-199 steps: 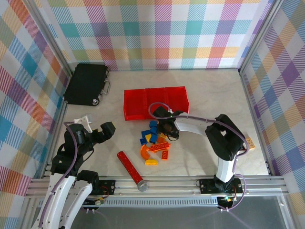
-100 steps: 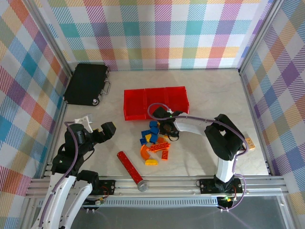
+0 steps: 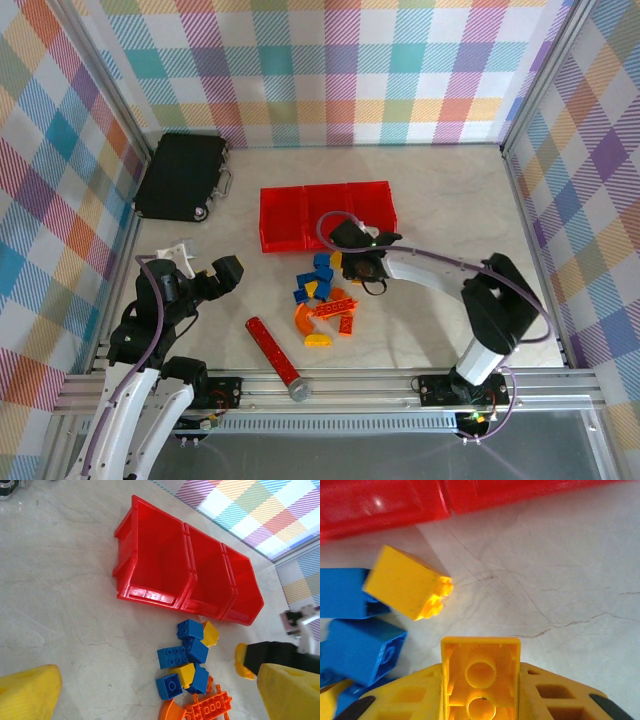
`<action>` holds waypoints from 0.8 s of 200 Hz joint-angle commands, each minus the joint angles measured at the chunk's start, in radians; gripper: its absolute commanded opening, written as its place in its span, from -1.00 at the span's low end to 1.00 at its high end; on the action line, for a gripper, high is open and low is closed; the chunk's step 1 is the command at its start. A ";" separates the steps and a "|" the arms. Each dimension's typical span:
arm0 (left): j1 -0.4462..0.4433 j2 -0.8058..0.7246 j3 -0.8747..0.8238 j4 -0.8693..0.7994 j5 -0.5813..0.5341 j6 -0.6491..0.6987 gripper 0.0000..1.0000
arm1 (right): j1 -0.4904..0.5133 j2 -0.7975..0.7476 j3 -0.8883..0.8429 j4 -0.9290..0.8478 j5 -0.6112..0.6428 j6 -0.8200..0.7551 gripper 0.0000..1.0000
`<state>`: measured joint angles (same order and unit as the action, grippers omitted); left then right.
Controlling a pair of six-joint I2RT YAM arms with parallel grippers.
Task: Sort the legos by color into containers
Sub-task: Pick up the lego from the center of the table, then place the lego in the container.
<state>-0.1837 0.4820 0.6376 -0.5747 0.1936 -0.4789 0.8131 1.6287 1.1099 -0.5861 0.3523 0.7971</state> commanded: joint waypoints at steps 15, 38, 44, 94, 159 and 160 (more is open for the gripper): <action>-0.009 -0.007 0.009 -0.020 0.007 -0.002 0.99 | -0.030 -0.105 0.108 -0.089 0.043 -0.174 -0.29; -0.008 0.003 0.013 -0.022 0.009 -0.002 0.99 | -0.106 -0.111 0.179 -0.065 -0.011 -0.318 -0.30; -0.008 0.004 0.014 -0.023 0.010 0.000 0.99 | -0.131 -0.103 0.201 -0.062 -0.035 -0.353 -0.30; -0.010 0.003 0.014 -0.026 0.008 -0.002 0.99 | -0.326 0.051 0.395 -0.066 -0.301 -0.547 -0.32; -0.010 -0.017 0.042 -0.083 -0.026 -0.014 0.99 | -0.417 0.288 0.561 -0.142 -0.403 -0.604 -0.29; -0.010 -0.018 0.043 -0.086 -0.028 -0.014 0.99 | -0.417 0.290 0.562 -0.141 -0.403 -0.604 -0.29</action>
<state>-0.1841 0.4862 0.6388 -0.6128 0.1905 -0.4797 0.4110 1.8706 1.6279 -0.6769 0.0242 0.2367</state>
